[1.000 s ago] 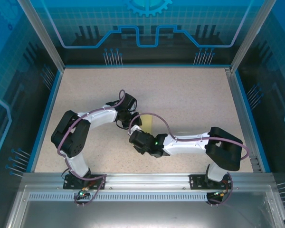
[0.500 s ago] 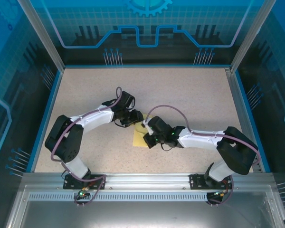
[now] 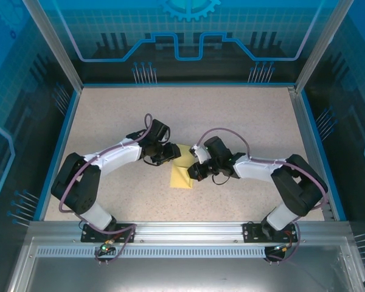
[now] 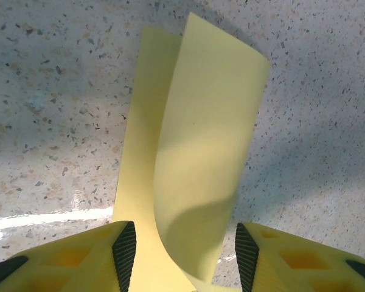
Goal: Fold a paper plane with a square sheet of paper (pick it up from the middle)
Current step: Fold the triangle a second time at the center of the table.
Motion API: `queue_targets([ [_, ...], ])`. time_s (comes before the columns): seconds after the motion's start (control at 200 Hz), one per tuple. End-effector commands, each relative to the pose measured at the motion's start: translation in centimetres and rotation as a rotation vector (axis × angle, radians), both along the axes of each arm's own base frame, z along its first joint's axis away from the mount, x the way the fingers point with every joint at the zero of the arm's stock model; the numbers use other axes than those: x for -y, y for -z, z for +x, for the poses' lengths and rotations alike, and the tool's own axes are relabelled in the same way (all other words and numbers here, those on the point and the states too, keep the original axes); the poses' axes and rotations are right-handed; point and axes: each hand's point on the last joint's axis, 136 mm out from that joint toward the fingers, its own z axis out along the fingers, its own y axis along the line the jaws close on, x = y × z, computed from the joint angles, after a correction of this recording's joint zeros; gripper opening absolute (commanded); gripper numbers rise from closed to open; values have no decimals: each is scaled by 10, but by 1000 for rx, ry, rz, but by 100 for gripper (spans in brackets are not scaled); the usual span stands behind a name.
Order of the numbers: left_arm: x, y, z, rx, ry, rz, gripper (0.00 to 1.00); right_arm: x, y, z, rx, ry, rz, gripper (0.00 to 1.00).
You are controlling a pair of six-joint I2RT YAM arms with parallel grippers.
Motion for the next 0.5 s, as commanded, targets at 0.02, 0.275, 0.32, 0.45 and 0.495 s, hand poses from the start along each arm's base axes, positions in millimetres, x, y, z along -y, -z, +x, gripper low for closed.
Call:
queue_targets([
  [0.02, -3, -4, -9, -3, -2, 1, 49, -7, -4, 4, -48, -54, 79, 7],
  [0.275, -2, -2, -12, -12, 6, 0, 49, 0, 6, 16, -65, -37, 63, 8],
  [0.32, -2, -2, -12, -13, 8, -1, 49, 1, 7, 18, -64, -38, 59, 8],
  [0.45, -1, -1, -12, -16, 11, -1, 49, 4, 6, 23, -60, -43, 52, 9],
  [0.495, -1, 0, -12, -19, 13, 0, 49, 5, 7, 24, -59, -47, 44, 9],
])
